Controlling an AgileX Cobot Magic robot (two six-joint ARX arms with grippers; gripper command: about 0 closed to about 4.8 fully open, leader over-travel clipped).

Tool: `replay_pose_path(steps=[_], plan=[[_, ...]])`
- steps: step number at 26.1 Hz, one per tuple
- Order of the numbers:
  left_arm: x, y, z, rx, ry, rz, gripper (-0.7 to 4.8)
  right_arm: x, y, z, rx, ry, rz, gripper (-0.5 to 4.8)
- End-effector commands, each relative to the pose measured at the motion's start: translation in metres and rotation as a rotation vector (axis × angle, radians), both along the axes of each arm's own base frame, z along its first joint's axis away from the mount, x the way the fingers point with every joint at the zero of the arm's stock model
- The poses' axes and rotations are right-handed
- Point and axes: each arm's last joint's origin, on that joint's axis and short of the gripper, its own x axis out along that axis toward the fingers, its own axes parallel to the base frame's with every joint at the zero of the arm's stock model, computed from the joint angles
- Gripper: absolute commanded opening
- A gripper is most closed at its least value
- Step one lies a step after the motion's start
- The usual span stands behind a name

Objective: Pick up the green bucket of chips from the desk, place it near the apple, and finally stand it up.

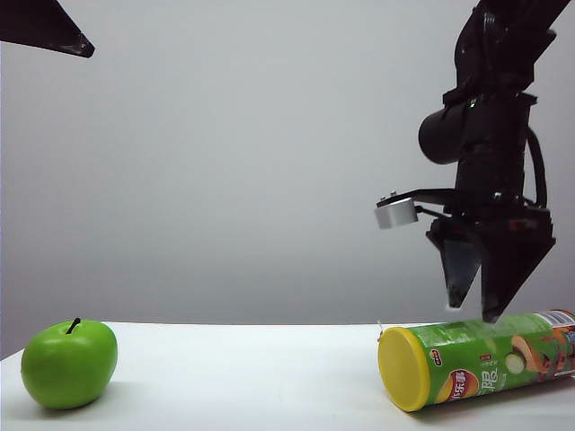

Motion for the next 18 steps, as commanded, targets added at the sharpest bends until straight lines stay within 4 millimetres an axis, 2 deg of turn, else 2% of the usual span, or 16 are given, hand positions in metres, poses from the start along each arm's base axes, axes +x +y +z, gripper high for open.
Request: replay_pose_path(steps=[1,4,10,14,15,17,18], plan=[[0.000,0.000,0.003,-0.002,-0.034,-0.012,-0.05,0.001,0.010,-0.015,-0.011,0.002,0.037,4.79],[0.000,0.000,0.004,-0.002,-0.038,-0.012,-0.05,0.003,0.021,-0.032,-0.013,0.008,0.070,4.79],[0.000,0.000,0.003,-0.002,-0.030,-0.012,-0.05,0.003,0.030,-0.061,-0.056,0.074,0.097,4.79],[0.000,0.000,0.002,-0.001,-0.024,-0.011,-0.05,0.006,0.030,-0.064,-0.073,0.051,0.096,4.79],[0.000,0.000,0.002,-0.001,-0.023,-0.011,-0.05,0.006,0.029,-0.063,-0.080,0.043,0.096,4.60],[0.000,0.000,0.002,-0.001,-0.023,-0.011,-0.05,0.008,0.029,-0.063,-0.090,0.028,0.094,2.89],[0.000,0.000,0.002,-0.001,-0.023,-0.011,-0.05,0.008,0.029,-0.063,-0.087,0.021,0.093,2.22]])
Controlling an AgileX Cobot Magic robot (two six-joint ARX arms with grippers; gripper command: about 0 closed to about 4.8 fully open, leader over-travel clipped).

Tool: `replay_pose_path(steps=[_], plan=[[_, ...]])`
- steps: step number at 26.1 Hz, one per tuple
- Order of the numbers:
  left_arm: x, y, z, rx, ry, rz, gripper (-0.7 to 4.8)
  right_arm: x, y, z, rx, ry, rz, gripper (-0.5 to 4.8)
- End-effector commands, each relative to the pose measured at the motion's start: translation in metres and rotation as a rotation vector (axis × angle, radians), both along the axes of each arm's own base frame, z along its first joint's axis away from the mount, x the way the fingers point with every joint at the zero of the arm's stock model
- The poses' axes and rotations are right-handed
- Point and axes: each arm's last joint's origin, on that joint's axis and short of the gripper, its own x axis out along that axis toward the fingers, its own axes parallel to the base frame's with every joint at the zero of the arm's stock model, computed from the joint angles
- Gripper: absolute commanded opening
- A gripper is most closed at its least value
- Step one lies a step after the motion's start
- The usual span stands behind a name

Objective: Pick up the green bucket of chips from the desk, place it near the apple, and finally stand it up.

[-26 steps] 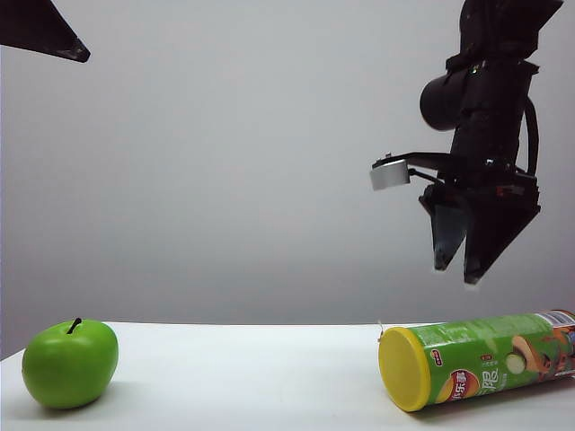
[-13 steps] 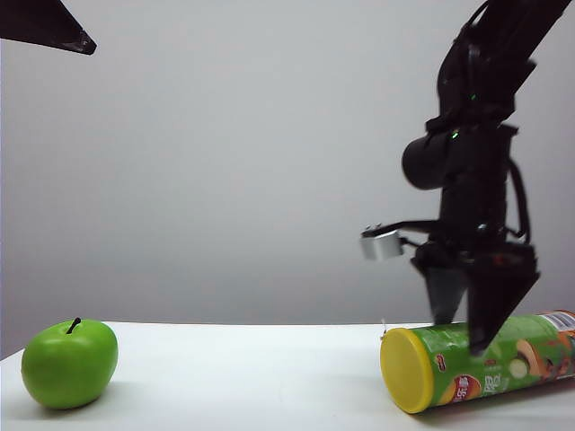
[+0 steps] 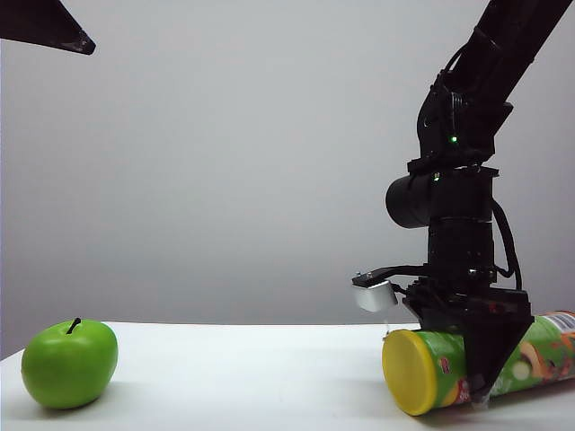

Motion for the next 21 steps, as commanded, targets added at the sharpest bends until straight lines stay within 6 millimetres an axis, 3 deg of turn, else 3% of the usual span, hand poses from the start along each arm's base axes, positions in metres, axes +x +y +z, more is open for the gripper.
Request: replay_pose_path(steps=[1,6,8,14,16,21], plan=[[0.000,0.000,0.002,-0.001,-0.013,-0.007,-0.05,0.003,0.001,0.002,-0.002,-0.036,0.005,1.87],[0.000,0.000,0.001,-0.001,-0.011,-0.006,-0.05,0.007,0.003,0.003,0.023,-0.058,-0.056,1.77],[0.000,0.000,0.001,0.000,-0.012,-0.006,-0.05,0.012,0.008,0.014,0.128,-0.032,-0.137,1.78],[0.000,0.000,0.002,0.001,-0.019,-0.003,-0.05,0.040,0.022,0.072,0.402,-0.037,-0.235,1.79],[0.001,0.000,0.002,0.002,-0.019,0.000,-0.05,0.050,0.024,0.106,0.523,-0.043,-0.259,1.79],[0.002,0.001,0.003,0.000,-0.027,0.034,-0.05,0.057,0.030,0.157,0.858,0.053,-0.249,1.77]])
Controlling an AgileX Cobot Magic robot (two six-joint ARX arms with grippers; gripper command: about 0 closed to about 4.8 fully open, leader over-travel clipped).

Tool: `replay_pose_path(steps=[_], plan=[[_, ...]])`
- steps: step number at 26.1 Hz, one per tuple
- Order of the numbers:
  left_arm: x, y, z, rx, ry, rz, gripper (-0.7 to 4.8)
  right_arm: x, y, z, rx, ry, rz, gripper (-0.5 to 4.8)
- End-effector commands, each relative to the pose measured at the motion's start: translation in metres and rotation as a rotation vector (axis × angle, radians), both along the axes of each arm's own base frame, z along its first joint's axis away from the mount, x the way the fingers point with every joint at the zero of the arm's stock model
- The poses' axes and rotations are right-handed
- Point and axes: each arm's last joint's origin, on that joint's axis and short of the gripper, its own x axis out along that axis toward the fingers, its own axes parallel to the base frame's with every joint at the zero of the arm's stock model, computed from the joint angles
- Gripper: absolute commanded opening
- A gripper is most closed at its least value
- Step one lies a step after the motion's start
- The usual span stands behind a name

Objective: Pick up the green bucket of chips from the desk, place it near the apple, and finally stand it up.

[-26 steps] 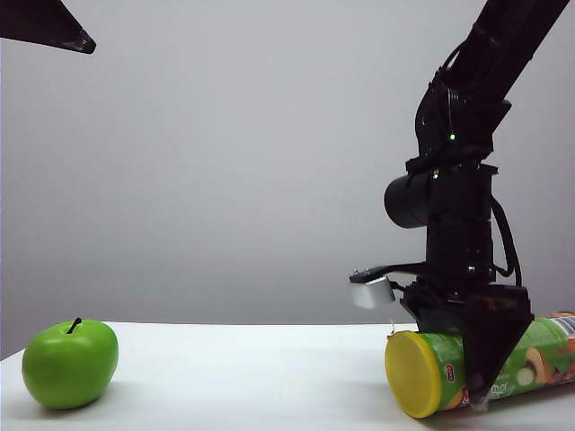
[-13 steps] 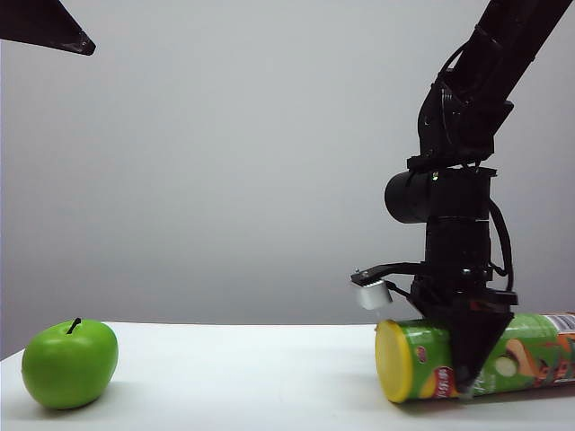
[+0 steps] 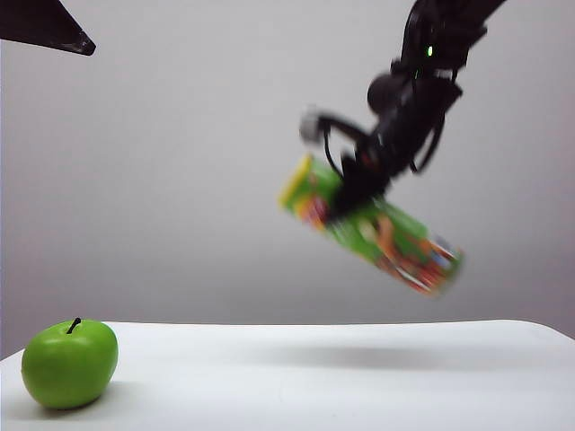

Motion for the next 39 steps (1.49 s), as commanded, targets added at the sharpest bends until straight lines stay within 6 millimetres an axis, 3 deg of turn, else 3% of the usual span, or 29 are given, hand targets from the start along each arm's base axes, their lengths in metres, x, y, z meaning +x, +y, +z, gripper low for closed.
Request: replay_pose_path(steps=[1,4,6,10,17,21,25,30,37,39], plan=[[0.002,0.001,0.004,-0.005,-0.026,0.060,-0.03,0.000,0.004,0.034,0.297,0.060,0.071,1.68],[0.003,0.002,0.005,-0.013,-0.028,0.101,0.18,0.001,0.006,0.052,0.473,0.090,0.139,1.11],[0.003,0.002,0.005,-0.027,-0.018,0.096,0.30,0.000,0.010,0.057,0.579,0.112,0.210,1.08],[0.001,0.000,0.004,-0.062,0.001,0.020,0.30,-0.005,0.025,0.052,0.589,0.039,0.294,1.07],[-0.001,-0.001,0.006,-0.106,0.017,-0.004,0.31,-0.005,0.057,0.008,0.507,-0.093,0.299,0.94],[-0.003,-0.001,0.008,-0.104,0.009,-0.001,0.31,-0.005,0.076,-0.026,0.516,-0.121,0.164,0.94],[-0.003,-0.001,0.008,-0.104,0.011,-0.001,0.31,-0.006,0.084,-0.038,0.638,-0.141,0.004,0.94],[-0.003,-0.001,0.008,-0.104,0.010,-0.001,0.31,-0.014,0.080,-0.045,0.794,-0.151,-0.175,0.92],[-0.003,-0.001,0.008,-0.102,0.005,-0.002,0.31,-0.074,0.096,-0.083,0.958,-0.122,-0.293,0.88],[-0.003,-0.001,0.008,-0.102,0.001,-0.002,0.31,-0.083,0.098,-0.086,0.986,-0.152,-0.308,0.83]])
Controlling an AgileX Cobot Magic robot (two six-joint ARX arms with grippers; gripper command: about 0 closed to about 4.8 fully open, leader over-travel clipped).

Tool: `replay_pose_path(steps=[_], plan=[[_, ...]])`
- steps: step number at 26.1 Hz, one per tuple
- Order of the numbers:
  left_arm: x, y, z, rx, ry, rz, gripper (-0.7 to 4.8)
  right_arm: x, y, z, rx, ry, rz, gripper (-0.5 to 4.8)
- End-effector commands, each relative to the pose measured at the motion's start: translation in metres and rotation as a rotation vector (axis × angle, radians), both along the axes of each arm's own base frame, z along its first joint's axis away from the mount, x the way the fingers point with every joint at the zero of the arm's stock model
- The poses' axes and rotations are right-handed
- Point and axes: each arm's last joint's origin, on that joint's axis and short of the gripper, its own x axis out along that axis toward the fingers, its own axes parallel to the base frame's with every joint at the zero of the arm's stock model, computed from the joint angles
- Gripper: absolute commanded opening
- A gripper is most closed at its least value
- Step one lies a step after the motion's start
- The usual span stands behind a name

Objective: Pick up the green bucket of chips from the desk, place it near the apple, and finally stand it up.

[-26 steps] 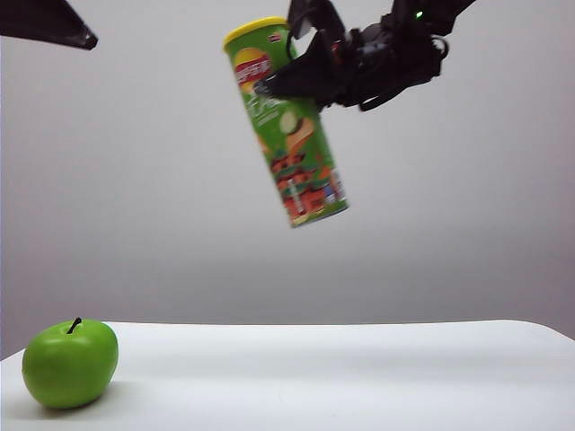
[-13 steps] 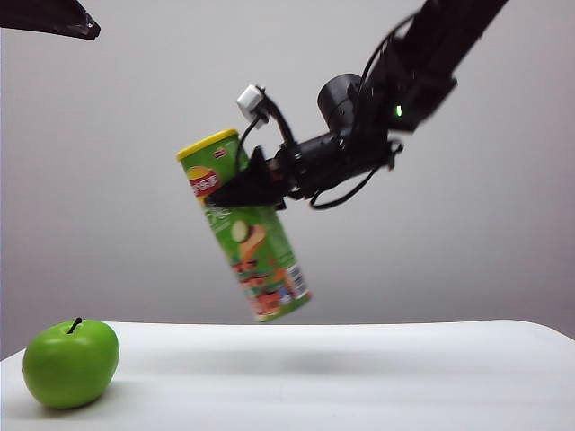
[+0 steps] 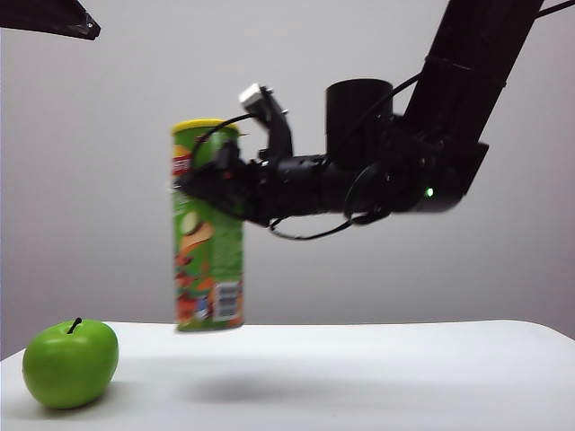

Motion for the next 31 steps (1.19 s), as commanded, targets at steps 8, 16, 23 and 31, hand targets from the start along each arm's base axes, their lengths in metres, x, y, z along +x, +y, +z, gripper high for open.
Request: replay_pose_path(steps=[8,16,23,31], plan=[[0.000,0.000,0.002,0.001,-0.023,-0.005,0.31,-0.014,-0.002,-0.003,0.047,-0.053,-0.118,0.84],[-0.002,0.000,-0.001,-0.007,0.013,-0.012,0.34,-0.022,0.011,-0.015,-0.017,-0.056,-0.196,0.84],[-0.017,0.001,-0.001,0.004,0.055,-0.016,0.62,-0.027,0.020,-0.033,-0.026,-0.034,-0.212,0.84],[-0.053,0.003,-0.002,0.076,0.124,-0.019,0.62,-0.029,0.022,-0.040,0.000,-0.030,-0.257,0.84]])
